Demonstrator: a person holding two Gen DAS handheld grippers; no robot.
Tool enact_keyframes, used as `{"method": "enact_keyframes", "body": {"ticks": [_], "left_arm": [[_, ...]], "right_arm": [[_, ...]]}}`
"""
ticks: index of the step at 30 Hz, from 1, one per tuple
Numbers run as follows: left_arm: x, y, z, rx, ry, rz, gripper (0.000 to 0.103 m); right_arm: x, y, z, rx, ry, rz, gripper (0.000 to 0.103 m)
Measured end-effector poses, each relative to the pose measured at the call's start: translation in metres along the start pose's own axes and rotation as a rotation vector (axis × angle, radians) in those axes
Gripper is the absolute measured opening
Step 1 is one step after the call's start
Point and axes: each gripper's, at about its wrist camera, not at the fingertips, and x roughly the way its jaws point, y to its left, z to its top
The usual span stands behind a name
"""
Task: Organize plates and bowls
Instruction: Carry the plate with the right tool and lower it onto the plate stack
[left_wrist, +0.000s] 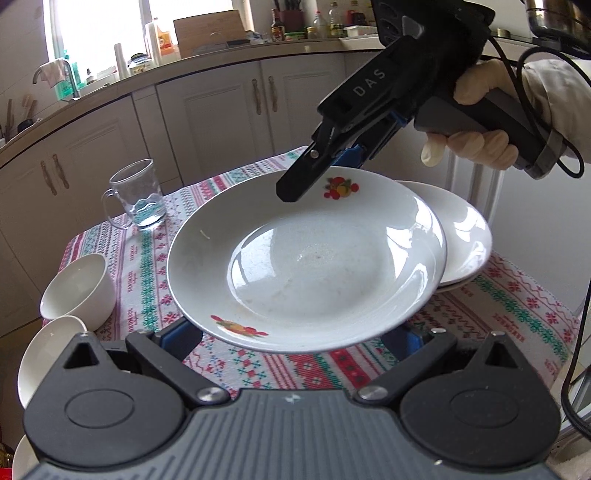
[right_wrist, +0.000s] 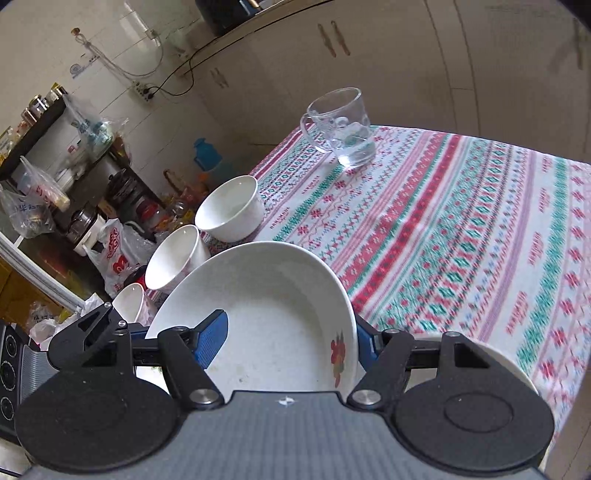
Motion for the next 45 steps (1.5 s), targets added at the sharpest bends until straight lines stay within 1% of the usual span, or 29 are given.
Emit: {"method": "enact_keyframes", "body": {"ticks": [8, 18, 26, 30, 41, 45], "left_arm": [[0.003, -0.021, 0.009, 0.047, -0.003, -0.061, 0.101], [0.017, -0.039, 0.017, 0.091, -0.001, -0.125, 0.101], [0.028, -0.045, 0.021, 0.109, 0.003, -0.142, 0.101], [0.035, -0.047, 0.020, 0.118, 0.018, -0.141, 0.101], [0.045, -0.052, 0.024, 0.169, 0.004, -0.148, 0.101], [0.049, -0.051, 0.025, 0.174, 0.000, -0.153, 0.101]], "right_arm": [[-0.029, -0.010, -0.026, 0.040, -0.038, -0.041, 0.075], [-0.056, -0.029, -0.053, 0.101, -0.073, -0.090, 0.075], [-0.060, -0.045, -0.064, 0.141, -0.082, -0.111, 0.075], [-0.061, -0.051, -0.070, 0.158, -0.088, -0.110, 0.075], [-0.062, -0.062, -0.082, 0.199, -0.101, -0.127, 0.075], [-0.066, -0.064, -0.086, 0.213, -0.105, -0.140, 0.075]]}}
